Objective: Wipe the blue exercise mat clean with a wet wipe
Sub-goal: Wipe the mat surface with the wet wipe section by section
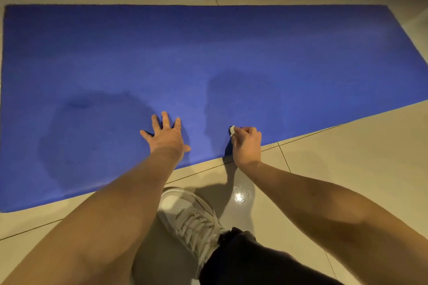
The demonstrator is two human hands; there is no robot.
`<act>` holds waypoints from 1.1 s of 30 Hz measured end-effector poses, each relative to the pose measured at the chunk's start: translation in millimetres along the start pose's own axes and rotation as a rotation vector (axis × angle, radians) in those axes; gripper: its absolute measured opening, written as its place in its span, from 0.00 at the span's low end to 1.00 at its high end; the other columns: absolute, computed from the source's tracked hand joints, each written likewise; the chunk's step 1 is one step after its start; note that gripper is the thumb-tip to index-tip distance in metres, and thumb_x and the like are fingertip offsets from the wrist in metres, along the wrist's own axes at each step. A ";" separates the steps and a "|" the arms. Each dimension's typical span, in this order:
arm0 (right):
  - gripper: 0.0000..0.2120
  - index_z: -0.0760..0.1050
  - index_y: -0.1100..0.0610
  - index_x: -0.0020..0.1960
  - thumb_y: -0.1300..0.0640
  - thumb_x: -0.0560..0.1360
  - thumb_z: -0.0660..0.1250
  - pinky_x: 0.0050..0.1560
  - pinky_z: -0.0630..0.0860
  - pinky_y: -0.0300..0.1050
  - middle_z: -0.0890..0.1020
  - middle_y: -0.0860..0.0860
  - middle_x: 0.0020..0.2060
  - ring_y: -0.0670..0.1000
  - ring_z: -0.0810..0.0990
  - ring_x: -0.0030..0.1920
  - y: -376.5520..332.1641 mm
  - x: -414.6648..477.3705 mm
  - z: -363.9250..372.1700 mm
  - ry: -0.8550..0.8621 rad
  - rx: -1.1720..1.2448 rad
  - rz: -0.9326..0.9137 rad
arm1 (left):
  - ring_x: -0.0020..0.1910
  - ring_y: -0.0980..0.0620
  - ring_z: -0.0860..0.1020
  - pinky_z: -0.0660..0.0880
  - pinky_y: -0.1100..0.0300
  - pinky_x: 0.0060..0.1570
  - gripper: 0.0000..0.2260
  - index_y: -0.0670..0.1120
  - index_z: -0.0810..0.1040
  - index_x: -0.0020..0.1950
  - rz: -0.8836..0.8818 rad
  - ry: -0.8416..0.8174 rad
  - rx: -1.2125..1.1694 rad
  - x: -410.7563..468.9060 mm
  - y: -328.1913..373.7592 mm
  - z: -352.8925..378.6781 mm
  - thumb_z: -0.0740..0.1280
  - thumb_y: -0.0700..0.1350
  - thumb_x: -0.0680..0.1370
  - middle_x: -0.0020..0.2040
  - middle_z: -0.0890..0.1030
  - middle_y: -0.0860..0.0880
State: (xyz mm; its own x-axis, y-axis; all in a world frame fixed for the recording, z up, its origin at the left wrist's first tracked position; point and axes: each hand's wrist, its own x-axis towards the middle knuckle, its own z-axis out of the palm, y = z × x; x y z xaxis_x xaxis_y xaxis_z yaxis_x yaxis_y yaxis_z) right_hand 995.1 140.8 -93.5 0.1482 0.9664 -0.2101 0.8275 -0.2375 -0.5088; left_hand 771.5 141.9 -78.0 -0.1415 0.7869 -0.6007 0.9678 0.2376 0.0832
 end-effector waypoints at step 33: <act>0.32 0.54 0.62 0.82 0.45 0.84 0.51 0.82 0.44 0.51 0.54 0.53 0.82 0.55 0.50 0.82 9.7 -44.7 17.3 -0.405 -0.444 -0.717 | 0.79 0.37 0.35 0.47 0.26 0.71 0.44 0.55 0.43 0.82 -0.026 0.006 -0.041 5.7 7.0 -0.3 0.70 0.58 0.77 0.81 0.35 0.46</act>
State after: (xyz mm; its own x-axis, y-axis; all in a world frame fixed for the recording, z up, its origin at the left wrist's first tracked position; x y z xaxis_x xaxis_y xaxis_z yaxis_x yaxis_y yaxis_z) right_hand 987.1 93.7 -103.5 -0.6085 0.7398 -0.2871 0.7918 0.5418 -0.2819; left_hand 777.4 148.2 -80.6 -0.1682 0.7835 -0.5982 0.9544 0.2813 0.1001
